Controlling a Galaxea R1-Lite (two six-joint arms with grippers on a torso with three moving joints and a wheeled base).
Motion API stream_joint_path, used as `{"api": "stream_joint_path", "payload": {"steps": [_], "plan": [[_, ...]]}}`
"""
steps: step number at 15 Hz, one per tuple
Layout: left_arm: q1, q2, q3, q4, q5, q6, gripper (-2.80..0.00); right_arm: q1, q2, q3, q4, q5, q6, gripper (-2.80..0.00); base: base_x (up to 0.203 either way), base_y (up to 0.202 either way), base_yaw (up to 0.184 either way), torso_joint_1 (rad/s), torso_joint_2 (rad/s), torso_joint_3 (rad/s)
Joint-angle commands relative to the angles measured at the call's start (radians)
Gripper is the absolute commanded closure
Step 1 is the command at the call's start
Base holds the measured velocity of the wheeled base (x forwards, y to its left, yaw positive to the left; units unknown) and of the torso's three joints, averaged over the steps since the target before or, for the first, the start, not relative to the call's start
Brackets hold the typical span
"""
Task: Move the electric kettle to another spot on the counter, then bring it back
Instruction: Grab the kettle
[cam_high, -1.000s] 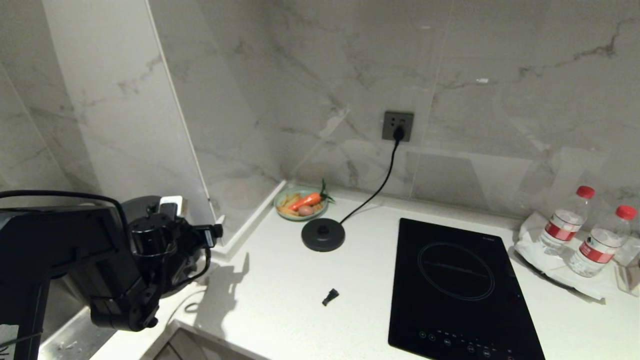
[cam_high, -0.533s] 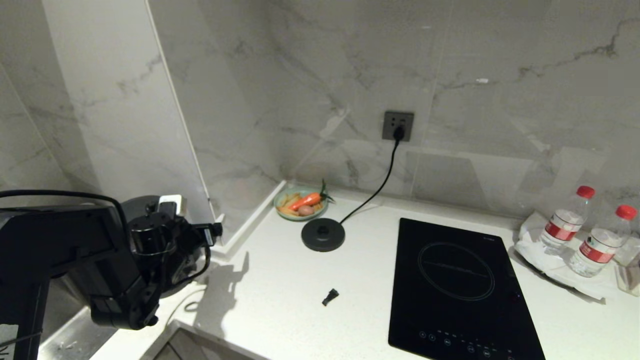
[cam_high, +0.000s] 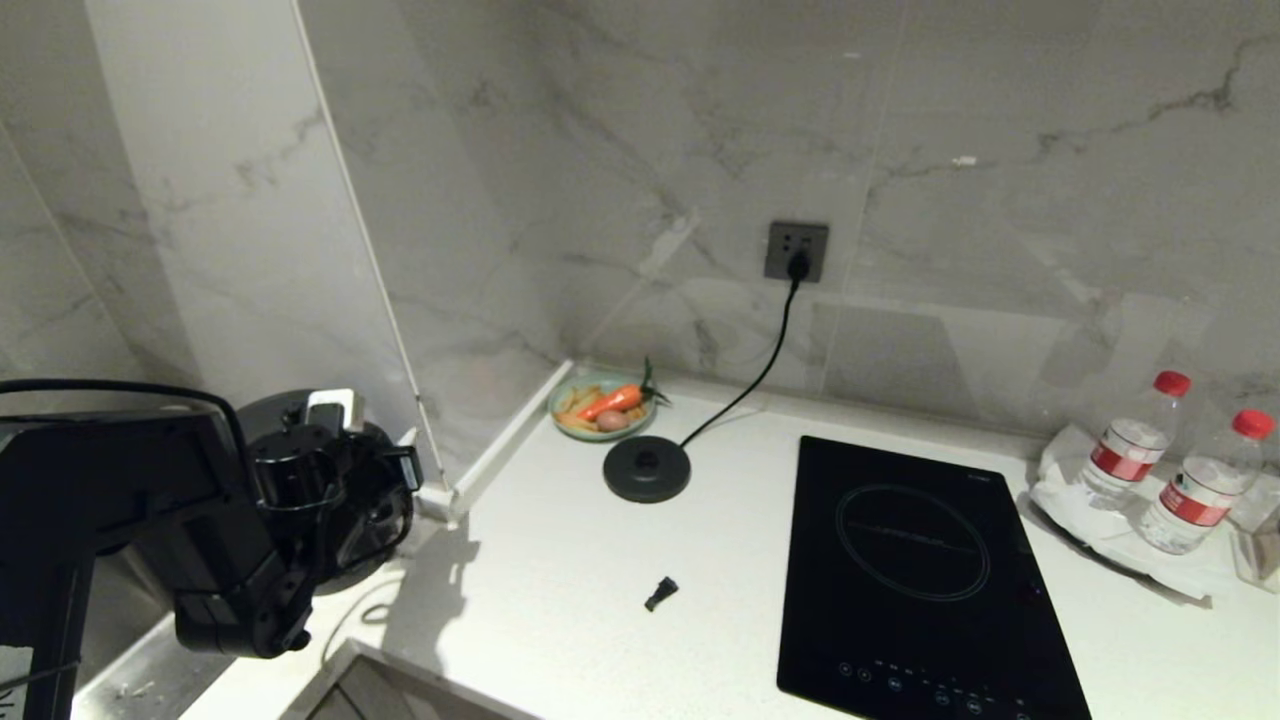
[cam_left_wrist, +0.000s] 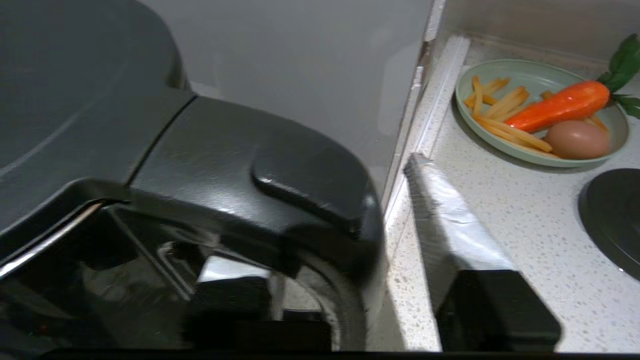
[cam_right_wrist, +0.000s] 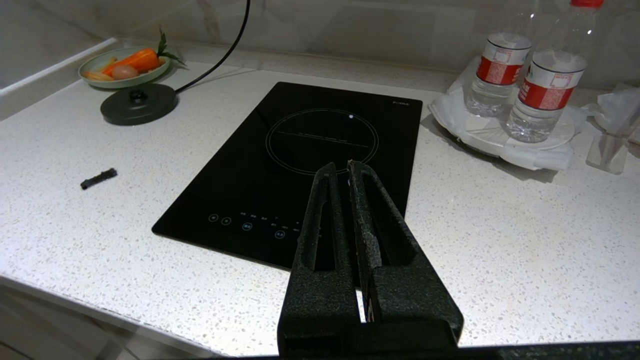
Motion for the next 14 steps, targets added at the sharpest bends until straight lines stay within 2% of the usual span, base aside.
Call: {"api": "stream_joint_path", "payload": {"steps": [1, 9, 14], "plan": [[0.006, -0.002, -0.001, -0.01, 0.001, -0.001, 0.0, 0.0, 0.0, 0.001, 0.0, 0.0, 0.0, 0.0, 0.0, 0.0, 0.0, 0.0, 0.0, 0.0], [0.02, -0.05, -0.029, -0.004, 0.001, 0.006, 0.0, 0.0, 0.0, 0.002, 0.001, 0.001, -0.005, 0.0, 0.0, 0.0, 0.0, 0.0, 0.0, 0.0], [0.019, -0.147, -0.051, 0.074, -0.001, 0.027, 0.0, 0.0, 0.0, 0.0, 0.004, 0.002, -0.019, 0.0, 0.0, 0.0, 0.0, 0.0, 0.0, 0.0]]}}
